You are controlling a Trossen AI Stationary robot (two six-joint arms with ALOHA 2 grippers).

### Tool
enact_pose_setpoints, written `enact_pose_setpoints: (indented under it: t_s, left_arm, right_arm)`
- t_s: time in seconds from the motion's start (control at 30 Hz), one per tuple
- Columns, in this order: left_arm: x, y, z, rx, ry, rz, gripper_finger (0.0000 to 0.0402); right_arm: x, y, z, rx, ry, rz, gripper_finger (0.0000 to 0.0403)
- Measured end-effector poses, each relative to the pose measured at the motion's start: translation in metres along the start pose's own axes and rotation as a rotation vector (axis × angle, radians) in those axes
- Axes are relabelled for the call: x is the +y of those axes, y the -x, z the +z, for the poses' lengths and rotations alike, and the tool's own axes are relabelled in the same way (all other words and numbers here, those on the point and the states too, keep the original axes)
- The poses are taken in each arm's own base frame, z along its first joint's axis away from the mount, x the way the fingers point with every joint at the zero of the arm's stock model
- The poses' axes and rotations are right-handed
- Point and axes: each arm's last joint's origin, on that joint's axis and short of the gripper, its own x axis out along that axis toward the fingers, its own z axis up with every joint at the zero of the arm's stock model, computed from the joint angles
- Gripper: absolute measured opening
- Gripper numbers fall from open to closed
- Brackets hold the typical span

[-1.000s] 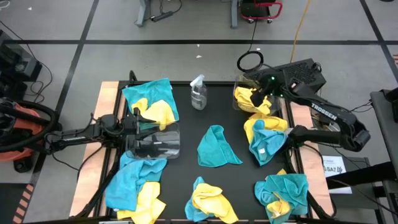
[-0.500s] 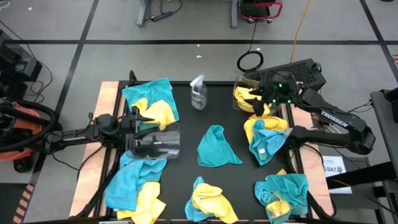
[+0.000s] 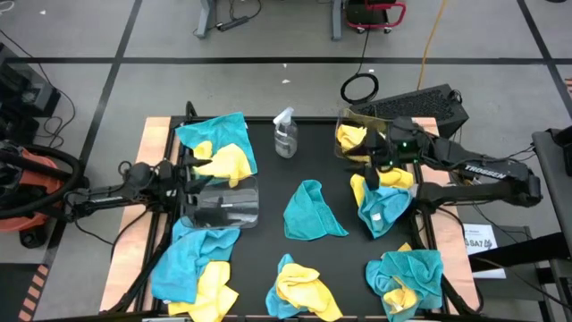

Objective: Sort microfiber towel by color & place in baskets
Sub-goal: Put the blue towel into the bottom transparent bin

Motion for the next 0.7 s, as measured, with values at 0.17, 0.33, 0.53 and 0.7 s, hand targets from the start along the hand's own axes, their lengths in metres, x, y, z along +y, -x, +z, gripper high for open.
enact_pose_setpoints:
  t_s: [0.17, 0.33, 0.53, 0.7]
  left_arm:
    - [-0.001, 0.000, 0.000, -0.005, 0.000, -0.028, 0.0221]
    - [-0.001, 0.000, 0.002, -0.019, -0.001, -0.047, 0.0221]
    - [-0.001, 0.000, 0.007, -0.068, -0.009, -0.044, 0.0221]
    - [0.002, -0.006, 0.027, -0.092, -0.041, -0.040, 0.0221]
  right_arm:
    - [0.018, -0.002, 0.001, -0.023, 0.037, 0.089, 0.0240]
    - [0.033, -0.004, 0.003, -0.053, 0.067, 0.169, 0.0240]
    - [0.048, -0.008, 0.005, -0.080, 0.086, 0.249, 0.0240]
    - [0.059, -0.015, 0.004, -0.079, 0.102, 0.298, 0.0240]
